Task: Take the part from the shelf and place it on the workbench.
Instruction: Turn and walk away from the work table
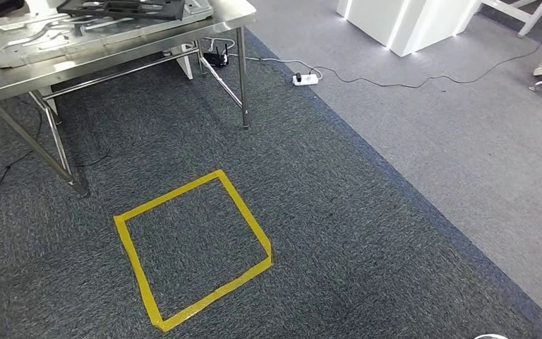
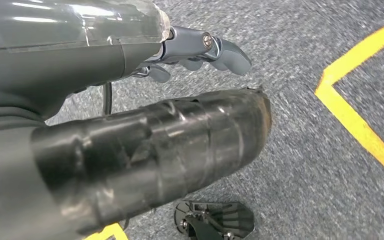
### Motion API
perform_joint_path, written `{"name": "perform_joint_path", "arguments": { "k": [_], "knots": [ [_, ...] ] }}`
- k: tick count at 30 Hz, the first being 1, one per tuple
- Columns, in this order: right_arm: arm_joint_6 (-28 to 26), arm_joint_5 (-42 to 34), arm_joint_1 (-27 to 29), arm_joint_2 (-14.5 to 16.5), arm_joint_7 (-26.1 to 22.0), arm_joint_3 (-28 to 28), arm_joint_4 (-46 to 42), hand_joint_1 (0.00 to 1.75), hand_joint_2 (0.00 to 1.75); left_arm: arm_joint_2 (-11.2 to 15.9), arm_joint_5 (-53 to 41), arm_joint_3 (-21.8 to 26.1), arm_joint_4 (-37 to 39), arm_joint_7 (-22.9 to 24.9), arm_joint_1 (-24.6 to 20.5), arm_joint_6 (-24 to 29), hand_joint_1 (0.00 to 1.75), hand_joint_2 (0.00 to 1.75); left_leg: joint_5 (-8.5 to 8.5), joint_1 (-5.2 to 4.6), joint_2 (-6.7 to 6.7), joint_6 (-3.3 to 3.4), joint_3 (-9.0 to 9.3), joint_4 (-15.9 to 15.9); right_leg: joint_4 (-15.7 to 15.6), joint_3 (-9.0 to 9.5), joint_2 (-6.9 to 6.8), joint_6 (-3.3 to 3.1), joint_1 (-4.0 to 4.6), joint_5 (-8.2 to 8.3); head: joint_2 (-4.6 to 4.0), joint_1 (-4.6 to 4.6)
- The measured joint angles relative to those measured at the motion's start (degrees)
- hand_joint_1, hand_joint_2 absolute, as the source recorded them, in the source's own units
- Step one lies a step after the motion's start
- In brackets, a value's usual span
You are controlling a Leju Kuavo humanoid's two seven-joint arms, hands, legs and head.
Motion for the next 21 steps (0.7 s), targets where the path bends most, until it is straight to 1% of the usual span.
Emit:
{"name": "perform_joint_path", "arguments": {
  "k": [1,2,3,4,5,6,7,8,9,10,11,12,13,14,15,16,17,18,19,20,21],
  "knots": [
    [0.01,0.01,0.02,0.00,0.00,-0.09,0.00,0.00,0.00,0.00,0.01,0.02,0.00,-0.03,-0.02,0.00,0.00,0.00,-0.05,-0.01,0.49,-0.02,0.02,0.03,-0.21,0.21,-0.16,0.05,-0.03,0.72,0.00,0.00],
    [0.01,0.01,0.04,0.00,0.00,-0.19,0.00,0.00,0.00,0.00,0.01,0.03,0.00,-0.05,-0.06,-0.01,0.00,0.00,-0.12,-0.01,0.92,-0.08,0.09,0.06,-2.62,1.57,-0.44,0.02,-0.04,2.33,0.00,0.00],
    [0.01,0.01,0.05,0.00,0.00,-0.29,-0.01,0.00,0.00,-0.01,0.01,0.03,0.00,-0.05,-0.09,-0.01,0.00,0.00,-0.24,-0.02,1.28,-0.20,0.21,0.12,-6.64,3.80,-1.06,-0.13,-0.02,4.31,0.00,0.01],
    [0.01,0.01,0.01,0.00,0.00,-0.37,-0.01,0.00,0.00,-0.02,0.01,0.03,0.00,-0.07,-0.12,-0.02,0.00,0.00,-0.41,-0.15,1.61,-0.42,0.30,0.24,-10.66,5.96,-1.99,-0.41,0.17,5.69,0.01,0.00],
    [0.01,0.01,-0.03,0.00,-0.01,-0.43,-0.02,0.00,0.00,-0.03,0.01,0.03,0.00,-0.09,-0.13,-0.02,0.00,0.00,-0.58,-0.29,1.88,-0.70,0.37,0.35,-13.67,7.50,-2.62,-0.77,0.36,6.57,0.01,-0.01],
    [0.01,0.01,-0.06,0.00,-0.01,-0.45,-0.02,0.00,0.00,-0.03,0.01,0.03,0.00,-0.11,-0.15,-0.02,0.00,0.00,-0.71,-0.42,2.15,-0.99,0.43,0.42,-15.37,8.30,-3.05,-1.12,0.56,6.84,0.01,-0.02],
    [0.01,0.01,-0.06,0.00,-0.02,-0.48,-0.02,0.00,0.00,-0.03,0.01,0.03,0.00,-0.14,-0.17,-0.03,0.00,0.00,-0.78,-0.53,2.42,-1.28,0.50,0.41,-15.78,8.35,-3.02,-1.43,0.76,6.69,0.01,-0.03],
    [0.01,0.01,-0.03,0.00,-0.02,-0.53,-0.02,0.00,0.00,-0.03,0.01,0.03,0.00,-0.17,-0.20,-0.03,0.00,0.00,-0.81,-0.54,2.71,-1.56,0.64,0.31,-15.88,8.27,-2.53,-1.72,0.72,6.82,0.01,-0.04],
    [0.02,0.01,0.00,0.00,-0.04,-0.60,-0.02,0.00,0.00,-0.03,0.01,0.03,0.00,-0.19,-0.23,-0.03,0.00,0.00,-1.02,-0.46,2.70,-1.87,0.73,0.42,-16.09,8.32,-2.19,-2.03,0.60,6.95,0.00,-0.04],
    [0.02,0.01,0.01,0.00,-0.09,-0.66,-0.02,0.00,0.00,-0.03,0.01,0.04,0.00,-0.24,-0.26,-0.03,0.00,0.00,-1.66,-0.39,2.25,-2.18,0.56,1.05,-16.33,8.39,-1.83,-2.38,0.45,7.11,0.00,-0.05],
    [0.03,0.01,-0.03,0.00,-0.16,-0.72,-0.02,0.00,0.00,-0.03,0.01,0.04,0.00,-0.29,-0.27,-0.03,0.00,0.00,-2.93,-0.30,1.52,-2.48,-0.13,2.76,-16.57,8.46,-1.50,-2.76,0.29,7.29,0.01,-0.05],
    [0.03,0.01,-0.08,0.00,-0.26,-0.74,-0.02,0.00,0.00,-0.02,0.02,0.05,0.00,-0.33,-0.26,-0.04,0.00,0.00,-4.71,-0.18,0.61,-2.72,-1.39,5.60,-16.69,8.49,-1.17,-3.05,0.23,7.41,0.01,-0.05],
    [0.03,0.02,-0.12,0.00,-0.38,-0.77,-0.02,0.00,0.00,-0.02,0.02,0.05,0.00,-0.36,-0.22,-0.06,0.00,0.00,-6.64,-0.15,-0.09,-2.88,-3.06,9.24,-16.71,8.42,-0.82,-3.24,0.25,7.44,0.01,-0.06],
    [0.04,0.02,-0.14,0.00,-0.49,-0.80,-0.02,0.00,0.00,-0.02,0.04,0.07,0.00,-0.37,-0.19,-0.08,0.00,0.00,-8.17,-0.12,-0.42,-2.99,-4.78,12.90,-16.68,8.37,-0.42,-3.34,0.29,7.45,0.01,-0.05],
    [0.05,0.02,-0.14,0.00,-0.60,-0.84,-0.02,0.00,0.00,-0.02,0.10,0.09,0.00,-0.37,-0.15,-0.11,0.00,0.00,-8.74,-0.09,-0.55,-3.06,-5.98,15.35,-16.62,8.35,0.05,-3.37,0.33,7.45,0.01,-0.06],
    [0.08,0.02,-0.14,0.00,-0.70,-0.87,-0.02,0.00,0.00,-0.02,0.19,0.12,0.00,-0.37,-0.12,-0.16,0.00,0.00,-8.17,-0.07,-0.60,-3.07,-6.33,15.90,-16.53,8.35,0.55,-3.37,0.35,7.43,0.01,-0.06],
    [0.13,0.01,-0.15,0.01,-0.78,-0.91,-0.02,0.00,0.00,-0.02,0.28,0.14,0.00,-0.35,-0.13,-0.20,0.00,0.00,-6.53,-0.05,-0.64,-3.01,-5.67,14.26,-16.42,8.38,1.09,-3.34,0.35,7.40,0.01,-0.06],
    [0.21,0.01,-0.17,0.02,-0.83,-0.94,-0.02,0.00,0.00,0.00,0.37,0.17,0.00,-0.30,-0.14,-0.23,0.00,0.00,-4.28,-0.03,-0.86,-2.88,-4.22,10.91,-16.29,8.40,1.64,-3.28,0.35,7.34,0.01,-0.06],
    [0.34,-0.02,-0.19,0.07,-0.87,-0.98,-0.02,0.00,0.00,0.03,0.42,0.20,0.00,-0.20,-0.14,-0.25,0.00,0.00,-2.42,-0.01,-1.59,-2.63,-2.58,7.17,-16.14,8.37,2.14,-3.17,0.35,7.26,0.01,-0.05],
    [0.51,-0.04,-0.26,0.13,-0.90,-1.03,-0.02,0.00,0.00,0.08,0.45,0.25,0.00,-0.08,-0.14,-0.25,0.00,0.00,-1.20,0.00,-2.38,-2.39,-1.24,3.93,-15.91,8.24,2.62,-2.97,0.41,7.19,0.01,-0.04],
    [0.68,-0.07,-0.34,0.17,-0.91,-1.09,-0.02,0.00,0.00,0.11,0.47,0.31,0.00,0.03,-0.13,-0.27,0.00,0.00,-0.68,-0.03,-3.08,-2.17,-0.49,1.96,-15.75,8.04,2.99,-2.70,0.43,7.18,0.01,-0.04]
  ]
}}
